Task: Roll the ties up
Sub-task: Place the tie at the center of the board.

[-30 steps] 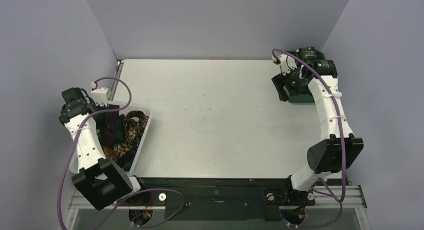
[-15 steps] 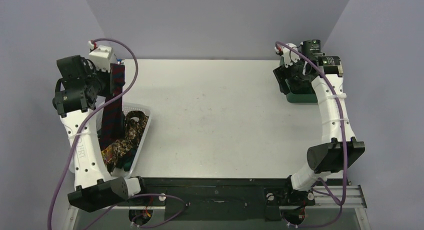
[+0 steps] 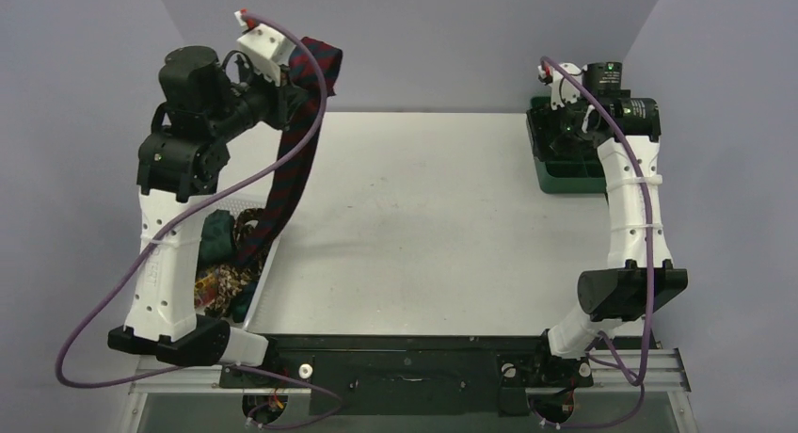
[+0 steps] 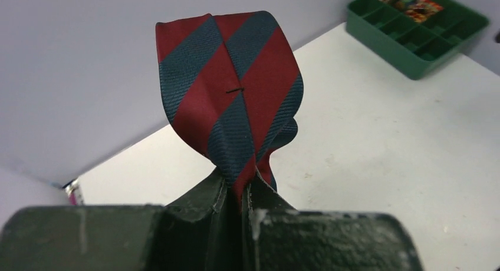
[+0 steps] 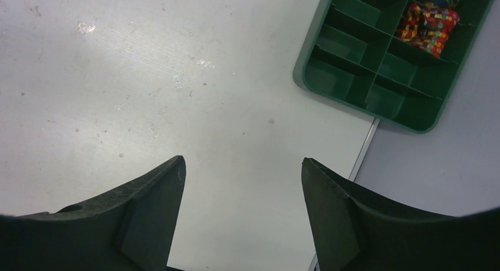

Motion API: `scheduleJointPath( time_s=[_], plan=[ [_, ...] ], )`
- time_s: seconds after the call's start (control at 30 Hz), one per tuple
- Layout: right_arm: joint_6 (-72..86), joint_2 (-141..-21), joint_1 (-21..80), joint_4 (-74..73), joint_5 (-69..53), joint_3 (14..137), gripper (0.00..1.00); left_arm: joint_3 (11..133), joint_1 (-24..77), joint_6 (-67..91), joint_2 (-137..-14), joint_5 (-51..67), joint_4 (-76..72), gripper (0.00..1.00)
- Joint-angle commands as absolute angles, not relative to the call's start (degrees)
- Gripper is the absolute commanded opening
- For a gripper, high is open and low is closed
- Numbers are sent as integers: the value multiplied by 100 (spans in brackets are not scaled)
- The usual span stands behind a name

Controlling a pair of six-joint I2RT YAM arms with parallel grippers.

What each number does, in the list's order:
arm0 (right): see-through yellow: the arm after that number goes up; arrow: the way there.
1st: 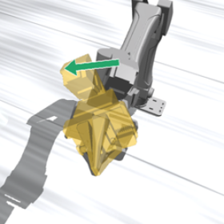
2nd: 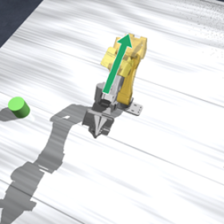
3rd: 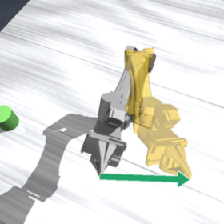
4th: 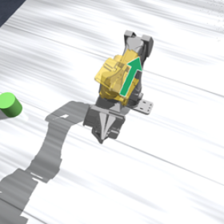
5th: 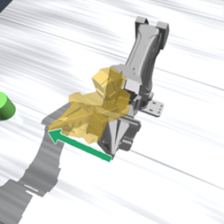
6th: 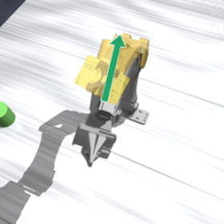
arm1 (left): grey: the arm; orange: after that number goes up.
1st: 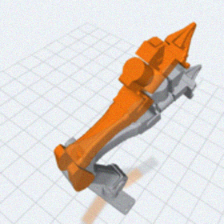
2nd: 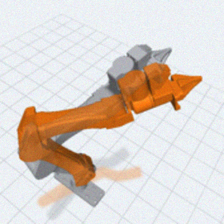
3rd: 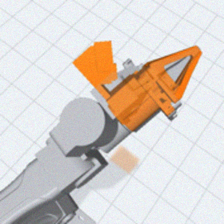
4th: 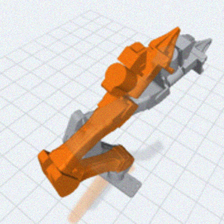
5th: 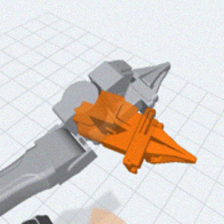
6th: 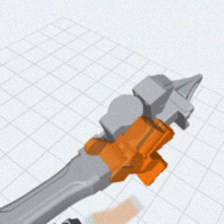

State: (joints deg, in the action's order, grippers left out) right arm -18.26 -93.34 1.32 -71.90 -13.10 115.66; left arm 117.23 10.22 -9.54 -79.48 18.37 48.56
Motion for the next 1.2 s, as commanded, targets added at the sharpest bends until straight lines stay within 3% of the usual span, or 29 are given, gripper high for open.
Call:
scheduleJointPath(
  time_s=[0.0,0.17,0.3,0.5,0.67,0.7,0.73,0.77,0.8,0.83,0.93,1.03,1.17],
  plan=[
    [-1338,-9372,-377,-7207,-1481,11711,67,12262,1777,-773,-8287,1649,4249,0],
    [-1327,-9252,-710,-7216,-1805,11494,67,12775,2279,-435,-8820,2367,4245,0],
    [-1501,-9088,-815,-7257,-1874,11099,67,12338,2917,-592,-8913,2638,4242,0],
    [-1804,-8900,-902,-7432,-1991,10574,67,11510,3613,-577,-9008,2685,3713,0],
    [-1859,-8922,-1062,-7461,-1856,10349,67,11345,4760,-966,-9761,2166,3455,0],
    [-1908,-8983,-1140,-7475,-1736,10364,67,11390,5044,-1059,-9904,2085,3597,5],
    [-1947,-9013,-1219,-7502,-1659,10402,67,11577,5137,-1229,-10177,2037,3732,31],
    [-2060,-9080,-1260,-7531,-1566,10422,67,11686,5195,-1296,-10296,2104,4031,50],
    [-2133,-9110,-1348,-7628,-1539,10456,67,11882,5155,-1387,-10458,2348,4200,90],
    [-2333,-9155,-1373,-7739,-1461,10458,67,11850,4993,-1439,-10472,2466,4442,100],
    [-2852,-9132,-1400,-7882,-1327,10171,67,10860,4345,-1710,-9921,2993,4497,97],
    [-3136,-9069,-1363,-7910,-1265,9732,67,9000,3588,-2457,-8974,2740,4269,97],
    [-3307,-9193,-1131,-7838,-1227,9172,61,7682,2712,-3069,-8578,2503,4414,97]
  ],
)
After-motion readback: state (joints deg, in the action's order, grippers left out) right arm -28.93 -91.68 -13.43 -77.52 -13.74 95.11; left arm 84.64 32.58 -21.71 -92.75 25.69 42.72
